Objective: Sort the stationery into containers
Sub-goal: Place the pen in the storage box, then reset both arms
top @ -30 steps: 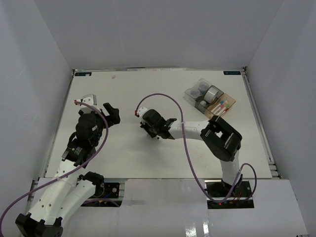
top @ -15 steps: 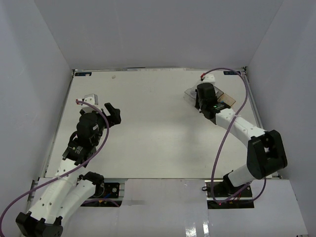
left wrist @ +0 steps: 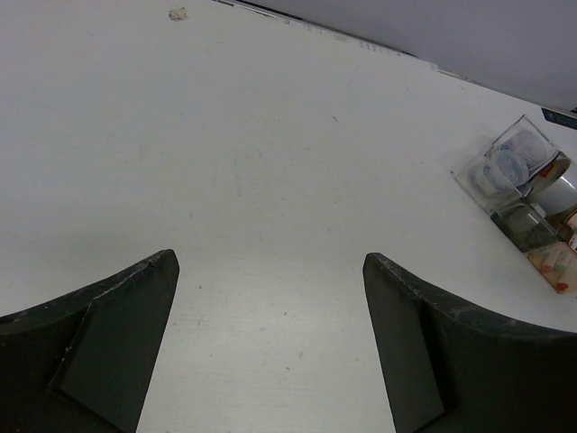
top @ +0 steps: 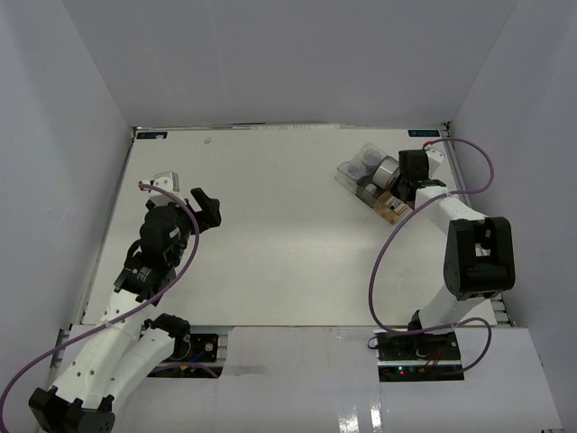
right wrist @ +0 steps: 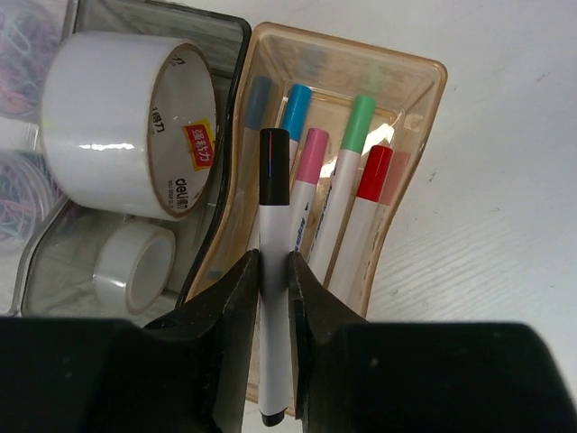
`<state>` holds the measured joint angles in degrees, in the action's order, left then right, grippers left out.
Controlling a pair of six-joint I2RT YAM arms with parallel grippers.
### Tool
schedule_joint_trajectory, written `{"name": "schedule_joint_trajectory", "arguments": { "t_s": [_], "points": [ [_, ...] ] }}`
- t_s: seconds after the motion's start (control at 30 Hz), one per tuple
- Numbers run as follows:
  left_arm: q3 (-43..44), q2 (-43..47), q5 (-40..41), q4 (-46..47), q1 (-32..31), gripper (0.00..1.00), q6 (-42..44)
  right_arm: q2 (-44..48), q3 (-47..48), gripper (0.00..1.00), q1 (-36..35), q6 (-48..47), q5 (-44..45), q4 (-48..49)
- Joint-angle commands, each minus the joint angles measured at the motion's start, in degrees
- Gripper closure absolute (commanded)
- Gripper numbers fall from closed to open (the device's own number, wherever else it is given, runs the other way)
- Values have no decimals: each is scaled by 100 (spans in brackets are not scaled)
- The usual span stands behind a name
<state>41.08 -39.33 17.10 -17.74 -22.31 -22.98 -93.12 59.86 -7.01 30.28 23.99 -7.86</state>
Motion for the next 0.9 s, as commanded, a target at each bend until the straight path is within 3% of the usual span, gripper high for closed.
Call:
{"name": "schedule_joint_trajectory", "arguments": {
  "t_s": [0.0,0.27,0.43,0.6,0.7,0.73,0.87],
  "points": [
    [23,22,-84,33,24,5,-4,-232,395,75,111,487,-87,21],
    [40,-4,-128,33,24,5,-4,-190,553,46,191,444,-17,4],
    [40,-4,-128,33,33,5,-4,460,405,45,199,41,-166,-5],
    [58,4,-154,33,33,5,13,2164,36,42,191,-908,-693,100],
    [84,4,-102,25,33,5,92,3420,-228,29,191,-1603,-957,110],
    [93,4,-76,25,33,5,110,4024,-316,19,191,-1918,-983,74],
    [172,-4,-137,-36,33,5,224,5212,-396,2,191,-2560,-1124,-66]
  ]
}}
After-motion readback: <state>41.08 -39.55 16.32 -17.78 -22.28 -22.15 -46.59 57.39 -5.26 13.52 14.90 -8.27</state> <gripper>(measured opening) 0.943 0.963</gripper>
